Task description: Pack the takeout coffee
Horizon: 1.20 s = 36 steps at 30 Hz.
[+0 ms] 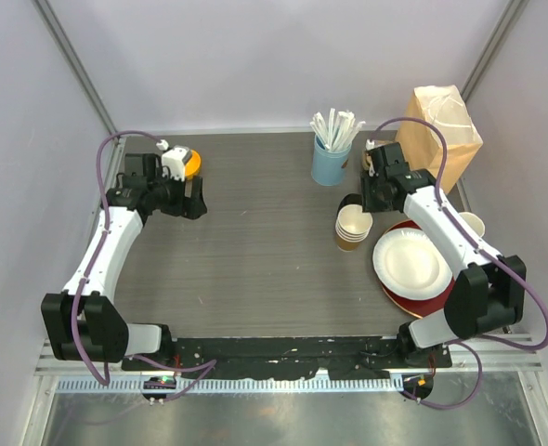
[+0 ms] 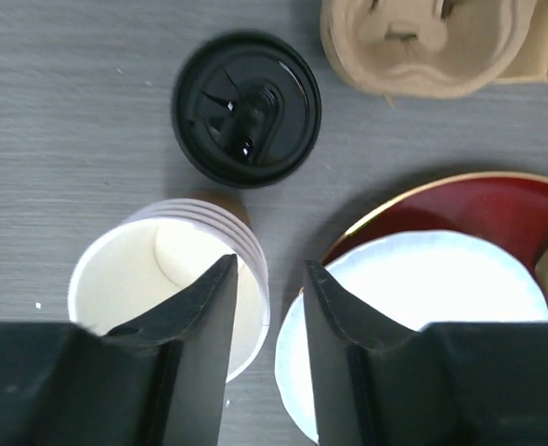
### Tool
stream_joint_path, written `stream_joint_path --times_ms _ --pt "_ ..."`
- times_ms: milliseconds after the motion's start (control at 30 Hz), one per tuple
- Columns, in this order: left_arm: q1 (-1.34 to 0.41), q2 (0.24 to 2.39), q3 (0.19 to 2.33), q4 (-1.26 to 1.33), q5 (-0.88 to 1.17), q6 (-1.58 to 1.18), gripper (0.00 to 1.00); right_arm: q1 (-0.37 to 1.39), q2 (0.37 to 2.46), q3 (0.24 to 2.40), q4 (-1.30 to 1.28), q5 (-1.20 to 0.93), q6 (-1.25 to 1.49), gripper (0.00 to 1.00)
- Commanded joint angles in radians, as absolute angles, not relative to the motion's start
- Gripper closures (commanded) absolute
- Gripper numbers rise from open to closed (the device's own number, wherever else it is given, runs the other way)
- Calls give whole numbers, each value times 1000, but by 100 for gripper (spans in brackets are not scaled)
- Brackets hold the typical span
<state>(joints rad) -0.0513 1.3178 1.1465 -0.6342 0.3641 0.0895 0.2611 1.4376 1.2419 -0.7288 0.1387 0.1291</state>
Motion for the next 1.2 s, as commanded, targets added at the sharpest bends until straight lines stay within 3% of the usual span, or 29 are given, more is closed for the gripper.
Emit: stream_joint_path --times_ms 0,333,700,833,1033,1167 --pt "-54 1290 1163 -644 399 78 16 270 1474 1295 -813 196 103 64" --pt "-54 1310 1170 -643 407 81 17 287 1471 1315 -807 169 100 90" --pt "-54 1315 1178 -653 422 89 17 307 1489 1342 -844 212 69 83" --pt "-54 1312 1177 -655 433 94 17 307 1509 1341 -848 213 69 99" --pt "-54 1312 1175 -657 442 98 17 307 1476 1358 -850 207 72 99" --pt "-54 1315 1180 -658 445 100 17 307 1416 1345 -816 86 63 99"
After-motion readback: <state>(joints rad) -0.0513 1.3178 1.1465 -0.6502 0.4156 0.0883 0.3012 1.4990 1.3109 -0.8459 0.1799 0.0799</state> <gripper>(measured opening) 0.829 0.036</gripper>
